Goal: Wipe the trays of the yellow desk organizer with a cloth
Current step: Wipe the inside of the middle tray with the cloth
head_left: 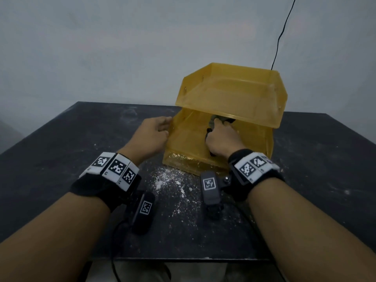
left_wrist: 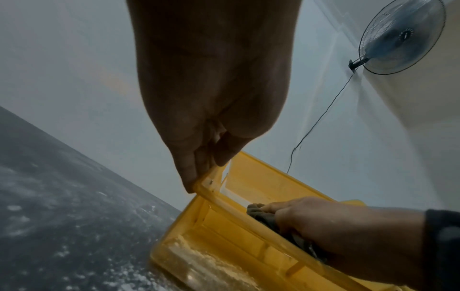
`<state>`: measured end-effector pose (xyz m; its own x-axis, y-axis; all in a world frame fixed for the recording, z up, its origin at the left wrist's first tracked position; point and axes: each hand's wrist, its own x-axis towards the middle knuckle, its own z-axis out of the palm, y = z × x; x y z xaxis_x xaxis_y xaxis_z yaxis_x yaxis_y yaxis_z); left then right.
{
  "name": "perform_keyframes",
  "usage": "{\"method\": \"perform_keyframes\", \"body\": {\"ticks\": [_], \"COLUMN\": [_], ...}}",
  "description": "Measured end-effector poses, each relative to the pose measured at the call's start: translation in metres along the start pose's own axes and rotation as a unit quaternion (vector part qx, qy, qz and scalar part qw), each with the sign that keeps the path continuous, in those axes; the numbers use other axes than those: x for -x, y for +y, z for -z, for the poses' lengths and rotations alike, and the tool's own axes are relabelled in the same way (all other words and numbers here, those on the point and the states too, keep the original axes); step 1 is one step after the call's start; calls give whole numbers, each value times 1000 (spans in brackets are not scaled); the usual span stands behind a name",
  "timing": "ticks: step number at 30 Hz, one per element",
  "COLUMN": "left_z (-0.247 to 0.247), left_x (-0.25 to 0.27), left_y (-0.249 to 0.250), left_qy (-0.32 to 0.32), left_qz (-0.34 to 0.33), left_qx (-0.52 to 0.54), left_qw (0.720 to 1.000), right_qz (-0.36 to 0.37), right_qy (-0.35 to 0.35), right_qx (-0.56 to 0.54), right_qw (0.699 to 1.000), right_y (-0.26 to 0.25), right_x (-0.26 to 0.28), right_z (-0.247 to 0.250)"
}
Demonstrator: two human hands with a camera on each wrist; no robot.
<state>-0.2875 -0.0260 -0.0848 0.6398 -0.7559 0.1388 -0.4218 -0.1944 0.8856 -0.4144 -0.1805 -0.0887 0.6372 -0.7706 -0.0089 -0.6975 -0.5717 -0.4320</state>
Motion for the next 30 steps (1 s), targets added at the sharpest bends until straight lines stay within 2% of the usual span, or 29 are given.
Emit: {"method": "perform_keyframes", "body": {"ticks": [2,6,11,15,16,18,20,21,25,28,29,30], "left_z": [7,12,13,16,18,22,25,25,23,21,20,19], "left_x": [1,5,4,3,4,6,10,12,18,20,21,22], "left_y": [-4,-5,-2,-2,-2,-3,-1,1,7,10,10,11], "left_qy": [-35,-95,-107,-105,-104,-93,-85,-81,-83,-74,-70,-64], "left_qz": [10,24,65,93,97,100,96,92,84,76,74,72], "left_qx": [32,130,243,270,268,273,269,265,249,245,241,236], "left_qw": [999,987,962,953,953,952,954,956,961,964,965,967], "right_qz": [45,127,192,283,285,230,162,152,195,253,246,225], "right_qy": [-21,-64,-47,-100,-103,-51,8,5,-15,-73,-76,-48], "right_qx": [7,-66,-77,-109,-137,-189,-170,-150,-60,-134,-172,-191], "right_qw": [999,988,977,948,943,953,972,977,979,955,951,954], "right_y": [-4,-28,-34,-20,-18,-17,-24,-30,-43,-24,-14,-5], "right_x": [-12,-20,6,39,42,37,26,22,30,50,55,58], "right_z": [0,-5,-16,-9,-8,-8,-11,-14,-18,-6,1,7]}}
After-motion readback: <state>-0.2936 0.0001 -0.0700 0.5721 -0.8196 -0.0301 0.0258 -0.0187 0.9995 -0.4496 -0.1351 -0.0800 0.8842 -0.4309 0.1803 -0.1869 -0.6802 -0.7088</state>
